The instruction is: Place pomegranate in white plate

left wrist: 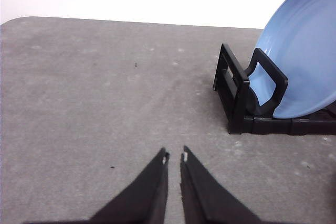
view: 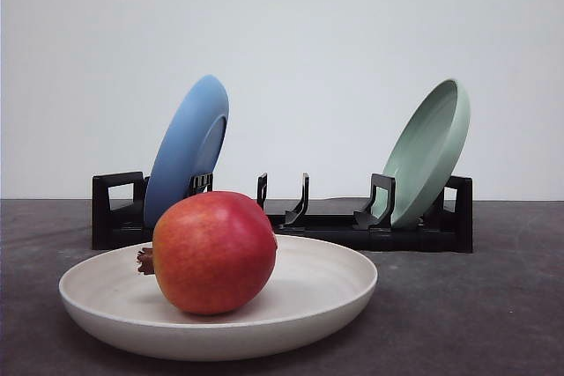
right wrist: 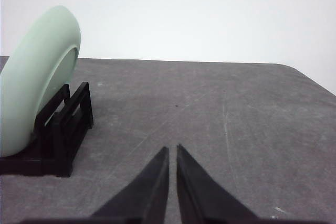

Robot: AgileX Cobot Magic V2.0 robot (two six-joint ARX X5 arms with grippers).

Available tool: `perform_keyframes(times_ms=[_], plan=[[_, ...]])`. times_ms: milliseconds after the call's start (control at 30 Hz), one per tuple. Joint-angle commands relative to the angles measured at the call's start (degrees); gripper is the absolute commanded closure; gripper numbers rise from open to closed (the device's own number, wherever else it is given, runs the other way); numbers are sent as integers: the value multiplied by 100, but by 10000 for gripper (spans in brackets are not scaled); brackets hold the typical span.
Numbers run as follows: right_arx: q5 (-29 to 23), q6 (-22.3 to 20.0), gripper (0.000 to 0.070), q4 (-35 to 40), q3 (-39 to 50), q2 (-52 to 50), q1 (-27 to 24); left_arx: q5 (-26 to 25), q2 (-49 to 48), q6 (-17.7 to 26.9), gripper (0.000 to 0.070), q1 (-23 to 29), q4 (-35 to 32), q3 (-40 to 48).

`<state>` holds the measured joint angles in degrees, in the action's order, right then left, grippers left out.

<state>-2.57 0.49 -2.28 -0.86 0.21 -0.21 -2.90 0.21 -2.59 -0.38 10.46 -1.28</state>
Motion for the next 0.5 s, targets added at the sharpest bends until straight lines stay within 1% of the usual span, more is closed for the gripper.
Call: perform_keyframes(times_ms=[0,467], plan=[[13,98,678,61,24,0,2,11,2,4,675,0,20,59],[13,98,678,61,24,0,2,11,2,4,675,0,20,59]])
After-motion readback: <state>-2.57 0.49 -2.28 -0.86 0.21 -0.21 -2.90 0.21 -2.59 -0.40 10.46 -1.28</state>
